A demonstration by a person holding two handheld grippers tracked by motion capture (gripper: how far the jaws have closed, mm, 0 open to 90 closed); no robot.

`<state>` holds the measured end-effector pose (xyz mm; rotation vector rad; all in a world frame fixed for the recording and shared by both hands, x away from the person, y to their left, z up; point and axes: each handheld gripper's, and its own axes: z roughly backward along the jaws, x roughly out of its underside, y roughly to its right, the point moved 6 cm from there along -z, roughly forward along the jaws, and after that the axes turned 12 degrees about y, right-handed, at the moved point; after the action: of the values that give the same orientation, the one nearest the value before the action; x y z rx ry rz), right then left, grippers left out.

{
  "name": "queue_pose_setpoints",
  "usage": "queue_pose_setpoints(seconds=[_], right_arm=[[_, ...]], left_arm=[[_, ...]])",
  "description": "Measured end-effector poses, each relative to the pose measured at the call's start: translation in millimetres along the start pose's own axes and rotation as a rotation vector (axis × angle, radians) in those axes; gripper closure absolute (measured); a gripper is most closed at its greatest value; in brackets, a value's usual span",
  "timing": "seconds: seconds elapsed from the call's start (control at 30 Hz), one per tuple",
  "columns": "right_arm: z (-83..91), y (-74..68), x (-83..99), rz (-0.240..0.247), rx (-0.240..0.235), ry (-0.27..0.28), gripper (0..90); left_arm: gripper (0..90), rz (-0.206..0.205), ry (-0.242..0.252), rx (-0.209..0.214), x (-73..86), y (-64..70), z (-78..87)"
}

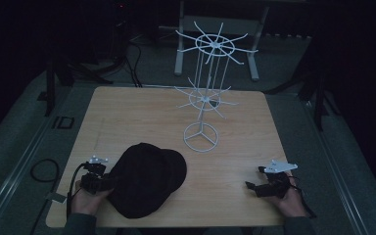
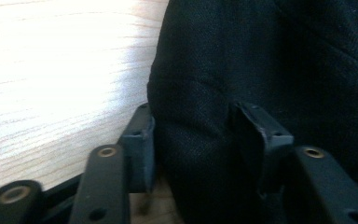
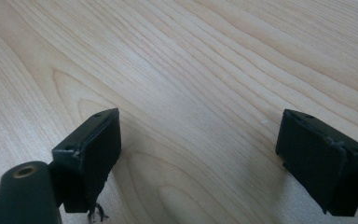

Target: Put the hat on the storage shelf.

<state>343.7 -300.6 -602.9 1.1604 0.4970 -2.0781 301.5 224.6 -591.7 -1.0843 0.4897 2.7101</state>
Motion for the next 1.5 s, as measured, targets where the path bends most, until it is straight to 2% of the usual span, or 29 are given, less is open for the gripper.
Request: queue_pose_setpoints(seconds=[0.07,0.2,0.27,0.37,0.4,0.5,0.57,0.73,0.9,1.2,1.23,1.5], right_arm=[[0.0,0.0,0.0,0.000,0.000,0.000,13.9],[0.0,0.0,0.0,0.000,0.000,0.000,13.9],[0.0,0.0,0.0,0.000,0.000,0.000,13.9],[0.0,0.1,0.0,0.000,0.000,0.000,13.9],[0.1,0.0,0.0,-0.001,0.000,-0.001,13.9],[0.2,0.0,0.0,-0.002,0.000,-0.002,13.9],[0.2,0.0,0.0,-0.002,0.000,-0.002,13.9],[0.2,-0.1,0.0,-0.004,0.000,-0.003,13.9],[0.1,0.0,0.0,-0.002,0.000,-0.001,13.9],[0.1,0.0,0.0,-0.002,0.000,-0.002,13.9],[0.1,0.0,0.0,-0.002,0.000,-0.001,13.9],[0.1,0.0,0.0,-0.002,0.000,-0.002,13.9]], left_arm=[[64.1,-0.005,-0.016,-0.004,-2.4,-0.2,-2.0],[73.7,-0.019,-0.026,-0.023,-5.8,0.0,-5.2],[77.0,-0.051,-0.021,-0.064,-11.7,-1.8,-9.5],[79.4,-0.063,0.004,-0.071,-17.6,-5.3,-13.8],[79.7,-0.054,0.011,-0.069,-19.4,-6.7,-14.9],[80.4,-0.066,0.029,-0.057,-23.8,-8.9,-14.4],[80.6,-0.058,0.047,-0.038,-27.4,-10.0,-11.9],[80.8,-0.047,0.111,-0.006,-40.4,-11.3,0.9],[80.8,-0.067,0.177,0.020,-55.2,-9.2,13.8],[80.8,-0.083,0.217,0.052,-69.2,-5.7,23.7],[80.8,-0.093,0.225,0.067,-72.4,-4.6,26.4],[80.7,-0.126,0.252,0.078,-84.3,-3.6,38.4]])
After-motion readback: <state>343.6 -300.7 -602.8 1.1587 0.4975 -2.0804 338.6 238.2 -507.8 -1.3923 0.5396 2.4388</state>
